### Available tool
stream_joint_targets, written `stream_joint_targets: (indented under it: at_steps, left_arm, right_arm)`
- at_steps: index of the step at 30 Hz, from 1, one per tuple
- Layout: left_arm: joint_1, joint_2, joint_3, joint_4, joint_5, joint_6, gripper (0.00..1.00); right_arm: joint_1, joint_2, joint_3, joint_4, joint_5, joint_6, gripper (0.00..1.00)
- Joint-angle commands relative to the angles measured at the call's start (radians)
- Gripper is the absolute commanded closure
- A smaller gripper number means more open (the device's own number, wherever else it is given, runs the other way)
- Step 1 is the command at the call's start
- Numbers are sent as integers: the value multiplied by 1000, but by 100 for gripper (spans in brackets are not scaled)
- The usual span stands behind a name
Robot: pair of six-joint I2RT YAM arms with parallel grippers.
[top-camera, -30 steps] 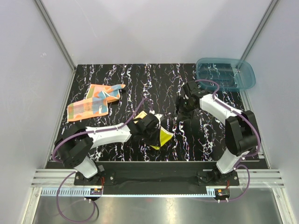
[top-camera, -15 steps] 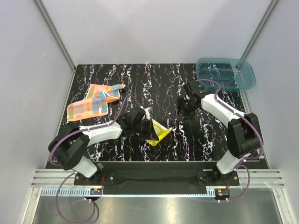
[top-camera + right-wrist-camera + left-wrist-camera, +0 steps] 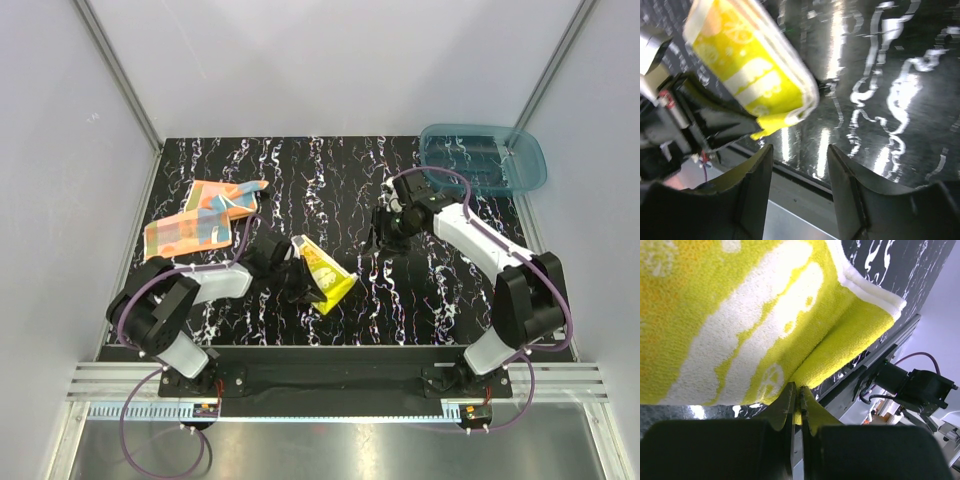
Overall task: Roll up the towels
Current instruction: Roll the towel
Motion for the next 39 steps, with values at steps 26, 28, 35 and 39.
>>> stream_joint_targets:
  at_steps: [26, 28, 35, 39]
  left_arm:
    - [72, 171, 129, -168, 49, 163, 94]
    - [74, 171, 122, -165, 51, 163, 93]
    - [77, 162, 114, -186, 48, 175, 91]
    - [77, 126, 148, -257, -9, 221, 72]
  right_arm:
    - [197, 303, -5, 255, -186, -27, 92]
    - [194, 329, 12, 252, -171, -30, 93]
    - [157, 394, 32, 258, -154, -33, 95]
    - [151, 417, 29, 247, -129, -44, 95]
